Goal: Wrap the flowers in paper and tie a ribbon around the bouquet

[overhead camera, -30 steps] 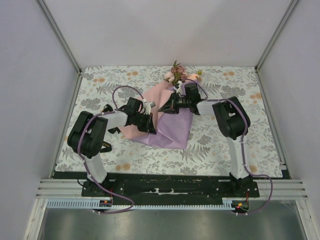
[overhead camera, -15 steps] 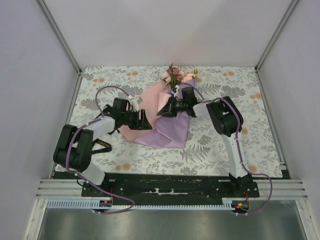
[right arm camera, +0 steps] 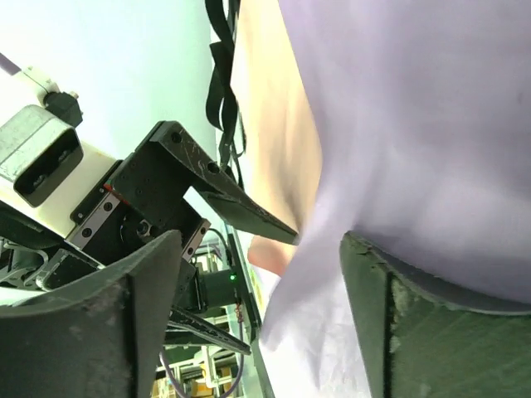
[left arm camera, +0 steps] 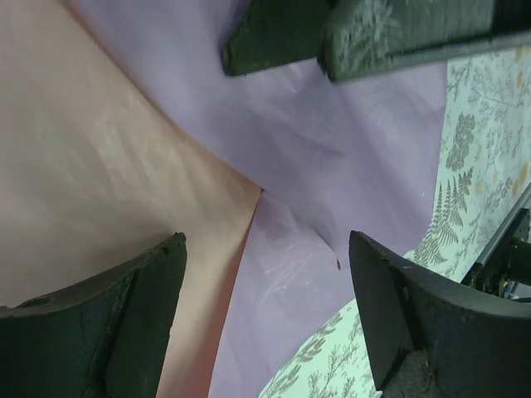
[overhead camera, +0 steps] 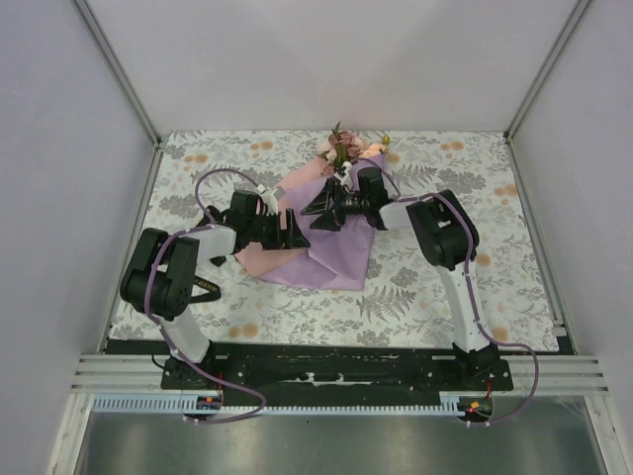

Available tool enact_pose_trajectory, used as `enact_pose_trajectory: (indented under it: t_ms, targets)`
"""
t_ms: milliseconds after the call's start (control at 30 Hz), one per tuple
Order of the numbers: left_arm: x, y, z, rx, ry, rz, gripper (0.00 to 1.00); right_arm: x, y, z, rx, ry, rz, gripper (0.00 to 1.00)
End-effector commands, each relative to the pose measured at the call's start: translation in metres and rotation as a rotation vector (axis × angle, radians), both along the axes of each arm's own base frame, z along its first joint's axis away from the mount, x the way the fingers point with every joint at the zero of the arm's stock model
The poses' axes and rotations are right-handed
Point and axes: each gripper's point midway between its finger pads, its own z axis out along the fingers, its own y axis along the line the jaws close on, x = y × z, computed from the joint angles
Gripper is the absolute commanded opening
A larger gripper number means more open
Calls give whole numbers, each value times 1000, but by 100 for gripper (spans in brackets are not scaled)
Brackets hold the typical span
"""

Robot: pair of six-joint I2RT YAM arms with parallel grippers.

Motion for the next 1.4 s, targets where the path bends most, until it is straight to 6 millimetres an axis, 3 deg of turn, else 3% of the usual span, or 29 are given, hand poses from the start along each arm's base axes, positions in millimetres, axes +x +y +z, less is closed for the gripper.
enact_pose_trajectory:
  t_ms: [0, 133, 267, 367, 467, 600, 800, 900, 967, 1067, 1133, 1233, 1367]
  targets:
    - [28, -16, 22, -59, -70, 26, 86, -4, -3, -23, -41, 91, -27, 91]
    - [33, -17, 10, -54, -30, 68, 82, -4, -2, -22, -39, 88, -26, 95]
    - [39, -13, -5, -32, 31, 128, 57, -5, -4, -19, -39, 79, -23, 95]
    - [41, -20, -4, -83, 63, 145, 34, -9, -4, -20, -43, 78, -14, 95]
    - [40, -30, 2, -165, 83, 130, 23, -12, -5, -19, -43, 73, -8, 94]
    - [37, -22, -12, -132, 144, 180, 2, -17, -6, 8, -15, 12, 33, 93]
    - [33, -3, -39, -42, 201, 242, 2, -43, -26, 50, -83, -116, 126, 93]
    - [33, -6, -40, -60, 218, 239, 2, -59, -44, 45, -139, -130, 132, 92]
    - [33, -16, -25, -152, 183, 202, 4, -63, -51, 32, -164, -101, 126, 92]
    - [33, -15, -11, -208, 153, 217, 23, -64, -52, 2, -192, -16, 129, 88]
    - [36, -11, -2, -236, 143, 221, 38, -60, -50, -8, -198, 3, 119, 87]
    - [44, -6, 17, -276, 87, 211, 57, -50, -46, -9, -192, -14, 110, 87]
    - [59, -7, 18, -266, 63, 211, 66, -41, -40, -6, -170, -20, 111, 87]
